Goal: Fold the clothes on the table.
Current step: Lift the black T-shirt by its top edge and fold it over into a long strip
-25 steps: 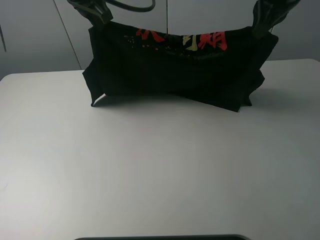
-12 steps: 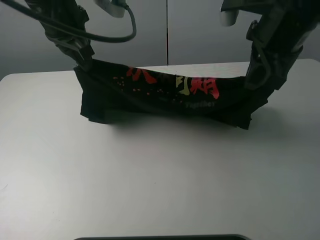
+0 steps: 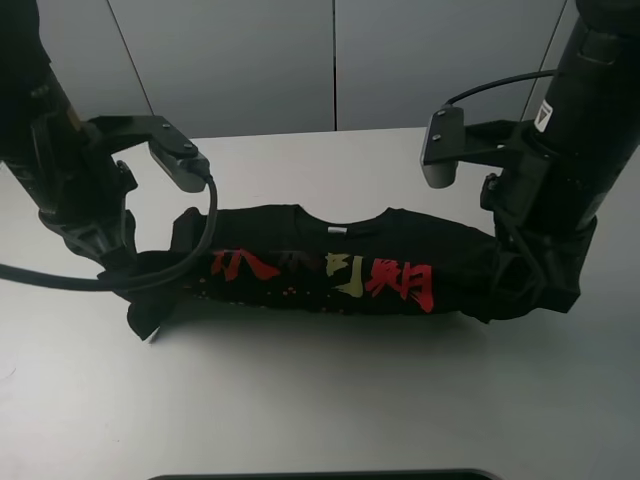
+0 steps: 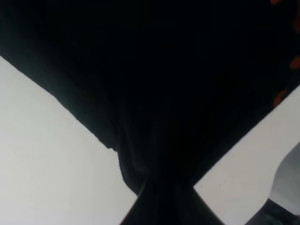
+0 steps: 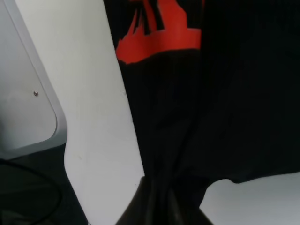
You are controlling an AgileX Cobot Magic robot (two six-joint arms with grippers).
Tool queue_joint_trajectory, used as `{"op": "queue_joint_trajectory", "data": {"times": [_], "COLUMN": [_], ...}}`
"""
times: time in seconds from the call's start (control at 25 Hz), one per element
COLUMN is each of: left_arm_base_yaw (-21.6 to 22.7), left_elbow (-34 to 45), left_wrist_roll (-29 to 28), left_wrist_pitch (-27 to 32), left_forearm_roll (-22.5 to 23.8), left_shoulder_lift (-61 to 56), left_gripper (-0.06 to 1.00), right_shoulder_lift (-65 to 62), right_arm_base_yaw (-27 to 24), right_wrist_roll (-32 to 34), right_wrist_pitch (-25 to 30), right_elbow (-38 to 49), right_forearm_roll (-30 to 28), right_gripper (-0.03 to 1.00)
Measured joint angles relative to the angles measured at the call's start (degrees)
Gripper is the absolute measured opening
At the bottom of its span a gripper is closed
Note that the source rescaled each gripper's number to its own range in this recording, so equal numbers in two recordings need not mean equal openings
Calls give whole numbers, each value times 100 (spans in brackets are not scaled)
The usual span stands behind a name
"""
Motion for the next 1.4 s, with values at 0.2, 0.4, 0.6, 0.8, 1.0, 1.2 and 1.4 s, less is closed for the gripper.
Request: {"op": "queue_joint_trajectory", "data": {"times": [0.2,0.4,0.6,0.8,1.0,1.2,1.4], "left_arm_base_yaw": [0,0,0,83,435,713,755], "left_elbow": [178,184,184,184,184,184,184], "left_wrist_roll": [-316,-865,-1370,-1805,-1955,-2026,-2356], "left_wrist_pitch": [-971,-2085,-3003,-3458,-4156,-4932,-5047], "left_forearm_roll": [39,437,961,1406,1430,1447,1481], "left_shoulder_lift": [0,-14,-14,233,707,971,1078], "left_gripper": [0,0,0,0,0,8,82], "right_shoulder_lift": [0,0,65,708,1394,1817,1842], "right_arm_base_yaw": [0,0,-172,-606,-802,-804,-835], "right_wrist_roll": [392,1495,1979,2344,2787,4238,5866], "right_wrist_pitch": [-571,-1651,-2677,-3319,-4112,-4499,-4567], "right_elbow": [19,19,19,19,19,19,19], "right_forearm_roll": [-387,-1836,-2422,-2434,-2791,-3934,-4465], "right_gripper": [0,0,0,0,0,13,92]}}
